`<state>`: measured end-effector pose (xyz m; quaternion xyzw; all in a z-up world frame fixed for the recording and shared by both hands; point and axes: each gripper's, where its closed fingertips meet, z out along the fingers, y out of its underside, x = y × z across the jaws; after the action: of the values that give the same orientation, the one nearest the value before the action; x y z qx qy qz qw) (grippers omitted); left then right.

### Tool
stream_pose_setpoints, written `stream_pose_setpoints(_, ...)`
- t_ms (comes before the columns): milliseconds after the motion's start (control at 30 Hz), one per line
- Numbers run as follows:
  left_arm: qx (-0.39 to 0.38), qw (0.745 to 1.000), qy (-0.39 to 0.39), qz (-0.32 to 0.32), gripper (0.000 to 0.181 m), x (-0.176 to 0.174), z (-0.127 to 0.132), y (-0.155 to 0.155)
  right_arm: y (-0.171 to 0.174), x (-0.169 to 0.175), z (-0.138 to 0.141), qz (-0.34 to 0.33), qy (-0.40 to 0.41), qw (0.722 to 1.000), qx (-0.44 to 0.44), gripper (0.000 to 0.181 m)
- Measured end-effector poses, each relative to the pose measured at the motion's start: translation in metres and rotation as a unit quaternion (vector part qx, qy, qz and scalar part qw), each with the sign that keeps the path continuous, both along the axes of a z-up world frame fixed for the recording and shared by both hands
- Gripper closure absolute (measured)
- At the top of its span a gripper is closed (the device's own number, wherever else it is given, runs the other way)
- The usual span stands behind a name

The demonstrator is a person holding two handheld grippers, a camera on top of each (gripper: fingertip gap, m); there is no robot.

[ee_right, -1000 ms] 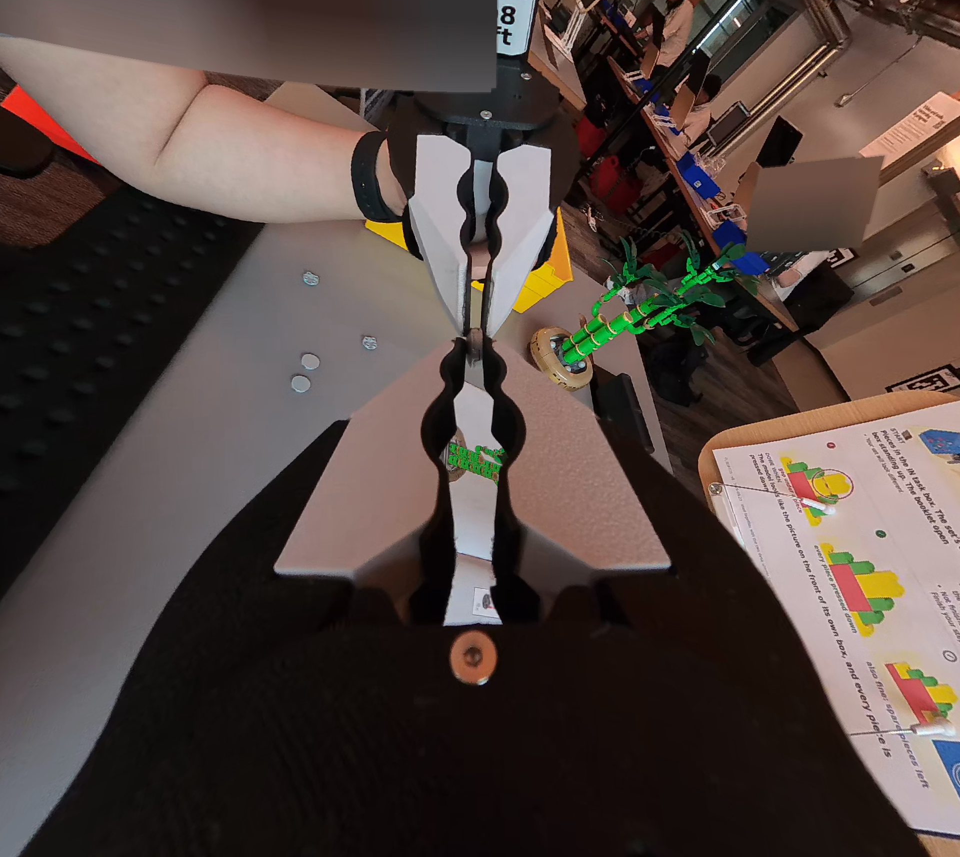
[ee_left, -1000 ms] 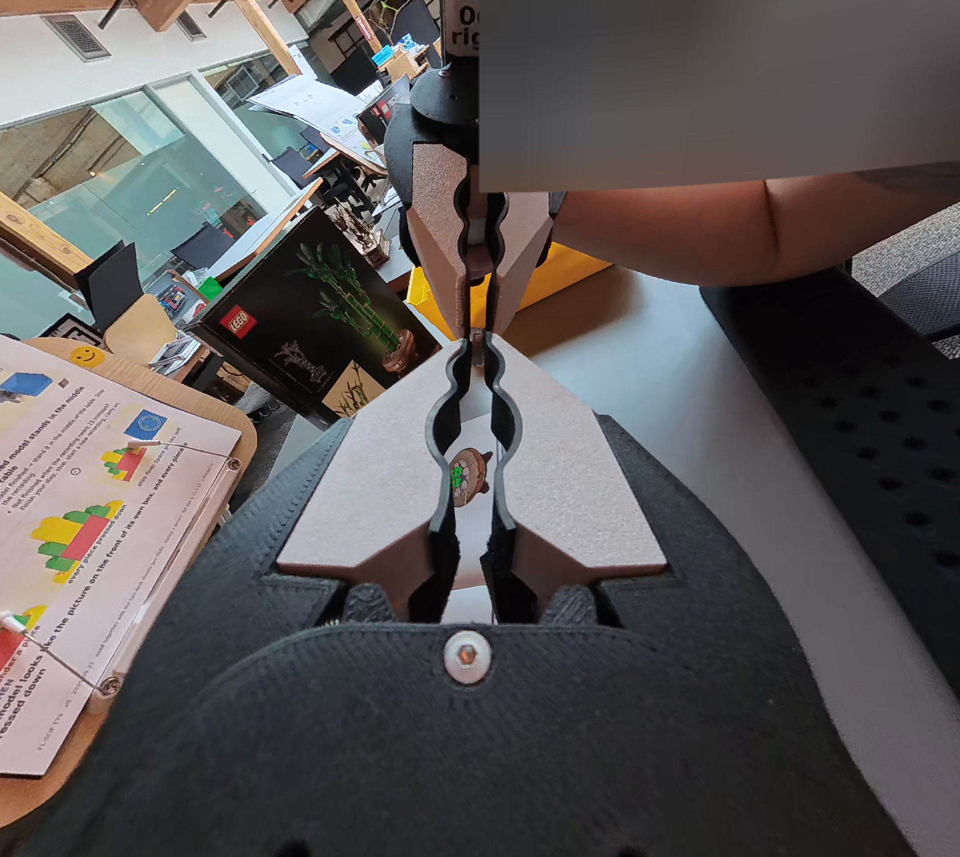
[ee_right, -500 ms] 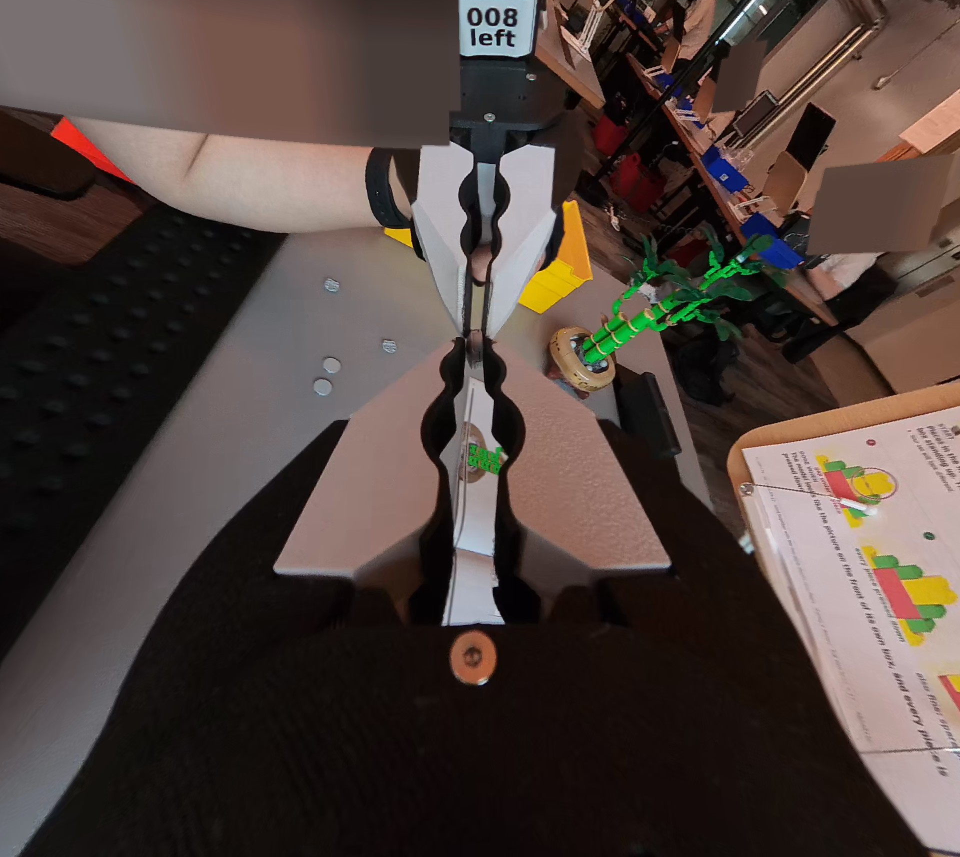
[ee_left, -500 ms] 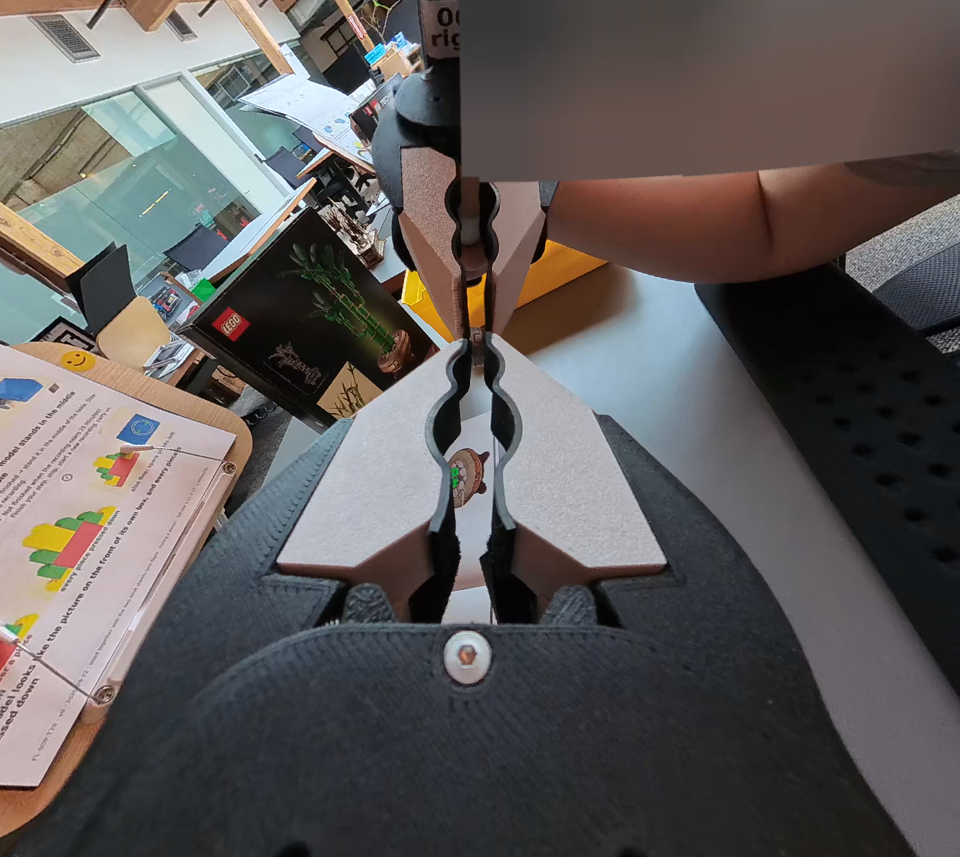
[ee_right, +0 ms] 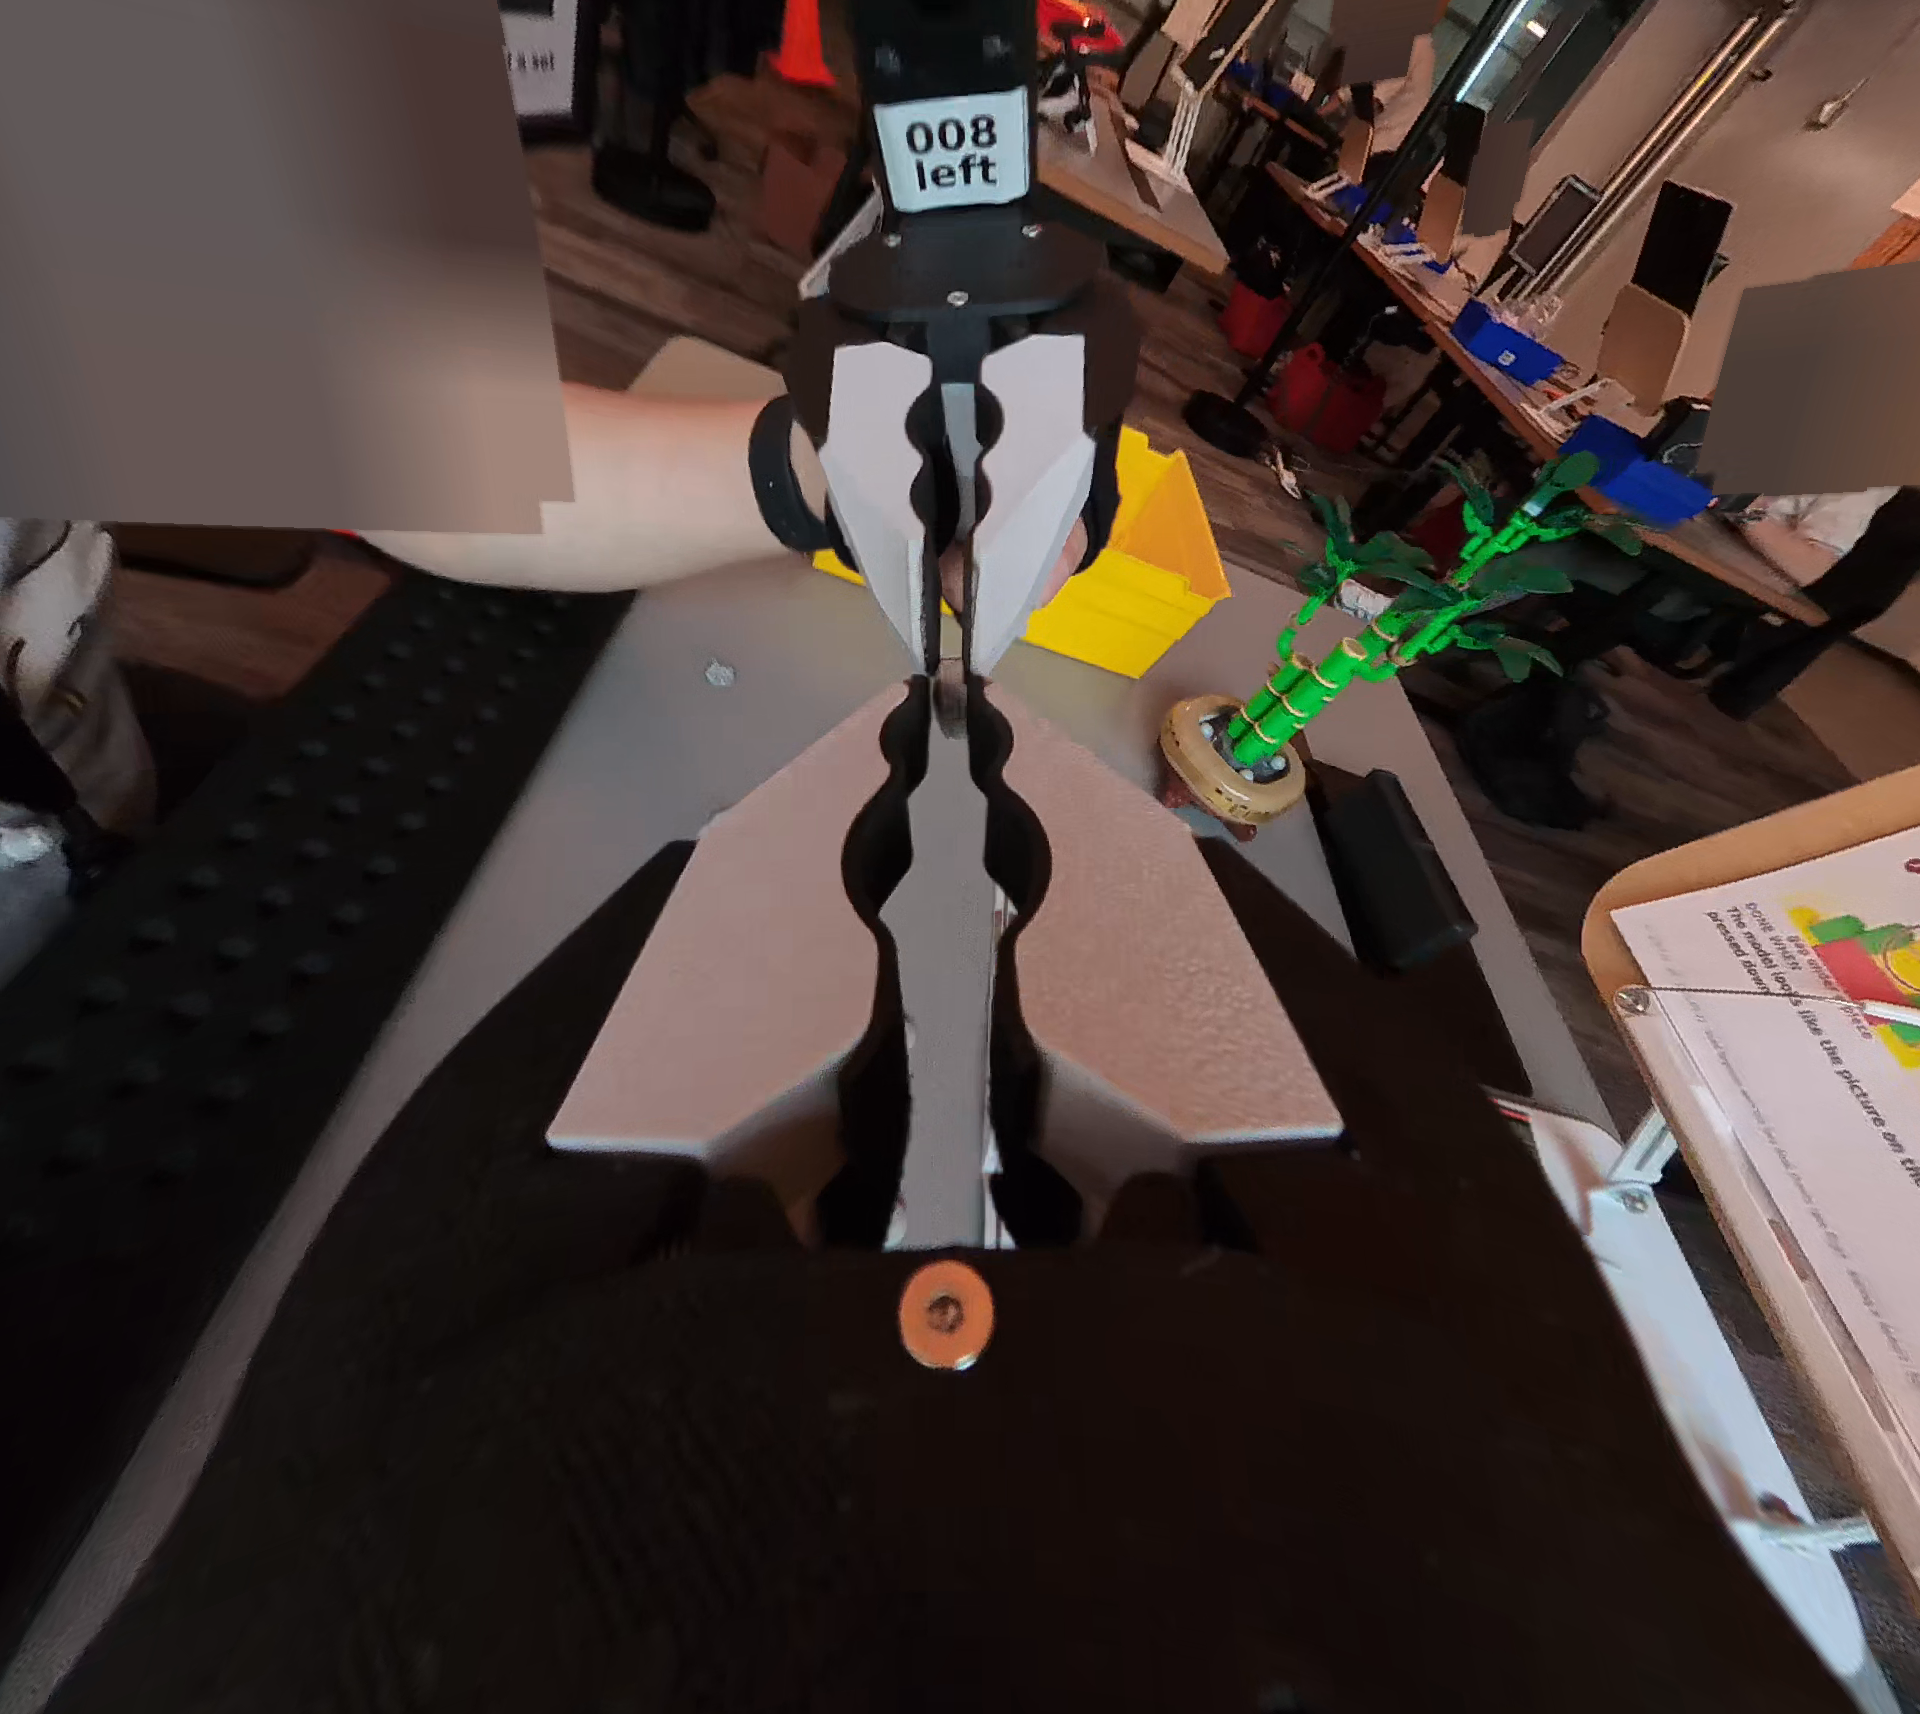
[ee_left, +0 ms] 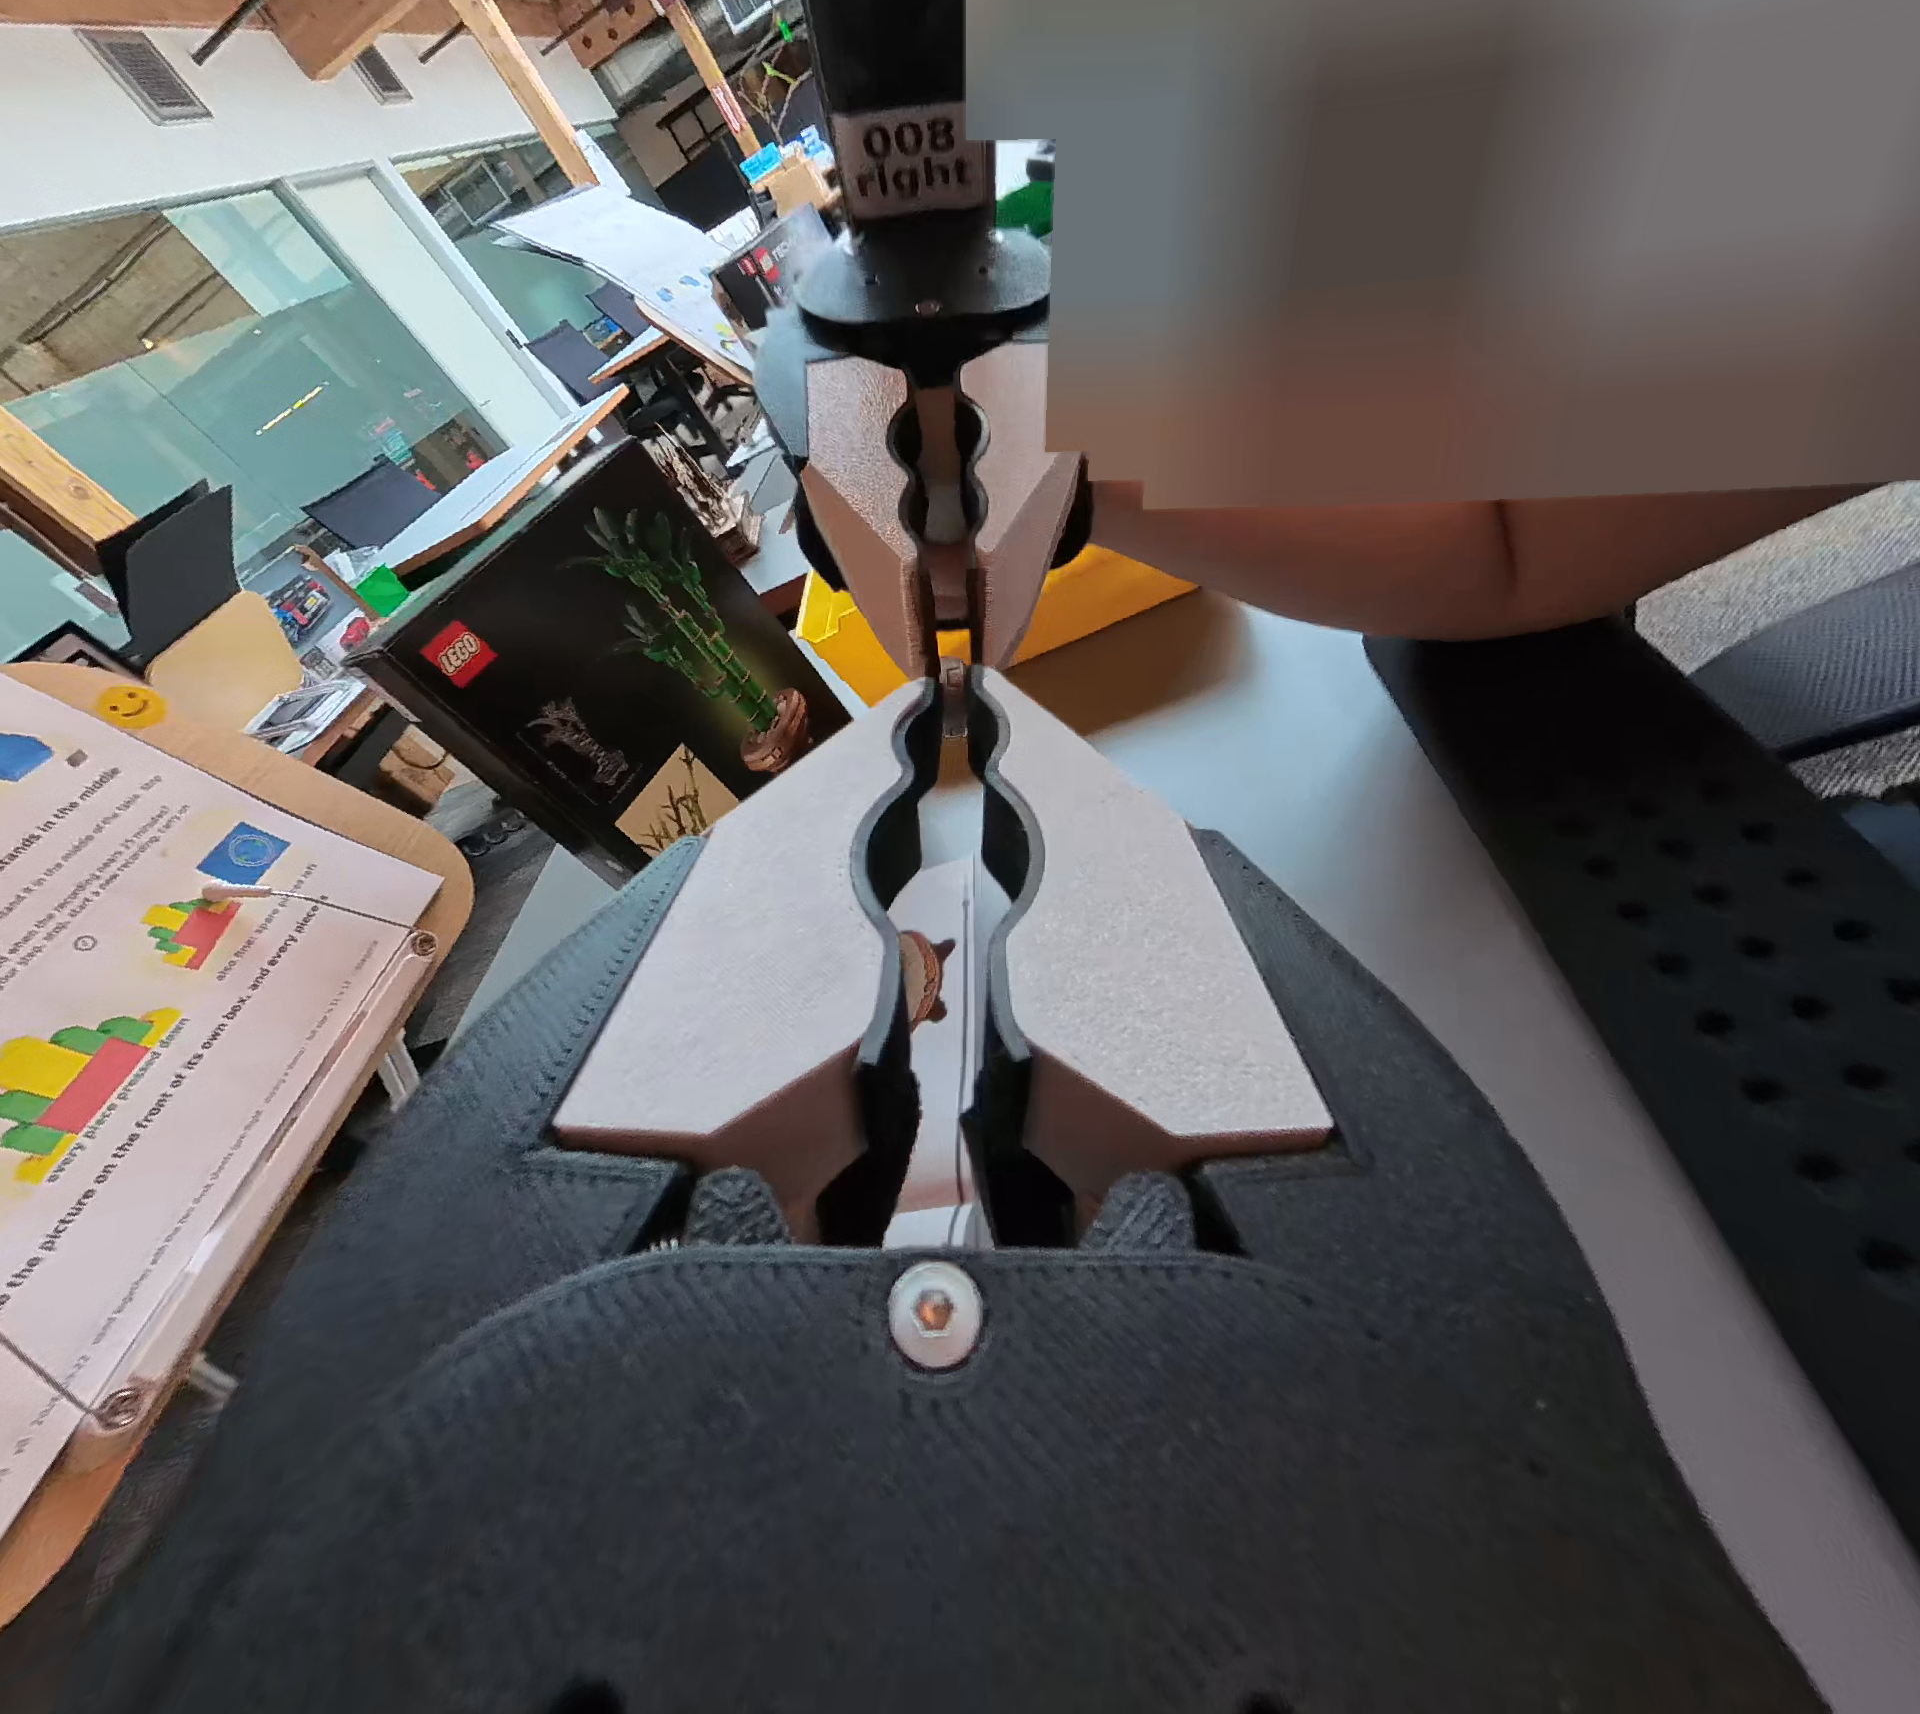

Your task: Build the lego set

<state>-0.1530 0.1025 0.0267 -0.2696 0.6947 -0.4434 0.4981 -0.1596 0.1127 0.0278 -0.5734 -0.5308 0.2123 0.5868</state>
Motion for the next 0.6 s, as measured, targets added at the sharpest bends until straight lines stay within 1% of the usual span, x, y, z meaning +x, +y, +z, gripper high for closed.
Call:
stream_pose_setpoints(67, -0.029, 1.000, -0.011, -0.003, 0.179, -0.001, 0.007, 0.002, 0.004, 0.002, 0.000, -0.008, 0.005, 1.000, 0.010, 0.158)
stream_pose_setpoints(100, -0.045, 0.999, -0.016, -0.007, 0.179, -0.002, 0.011, 0.003, 0.004, 0.003, -0.001, -0.010, 0.001, 1.000, 0.013, 0.161)
stream_pose_setpoints(167, -0.070, 0.997, -0.019, -0.013, 0.179, -0.004, 0.015, 0.006, 0.002, 0.001, -0.002, -0.002, -0.004, 1.000, 0.022, 0.175)
stream_pose_setpoints(233, -0.088, 0.996, -0.012, -0.022, 0.179, -0.005, 0.015, 0.006, 0.004, 0.002, 0.003, -0.011, 0.005, 0.999, 0.039, 0.181)
stream_pose_setpoints(300, -0.099, 0.995, -0.011, -0.030, 0.179, -0.005, 0.016, 0.005, 0.003, 0.001, 0.002, -0.003, 0.008, 0.999, 0.034, 0.180)
stream_pose_setpoints(367, -0.104, 0.994, -0.009, -0.032, 0.179, -0.004, 0.015, 0.005, 0.003, 0.000, -0.002, 0.006, 0.011, 1.000, 0.014, 0.170)
stream_pose_setpoints(433, -0.100, 0.995, -0.005, -0.027, 0.179, -0.002, 0.012, 0.006, 0.006, 0.001, -0.006, 0.000, 0.008, 1.000, -0.003, 0.167)
stream_pose_setpoints(600, -0.106, 0.994, 0.001, -0.024, 0.179, 0.001, 0.009, 0.008, 0.008, 0.002, -0.004, -0.003, 0.016, 1.000, 0.002, 0.168)
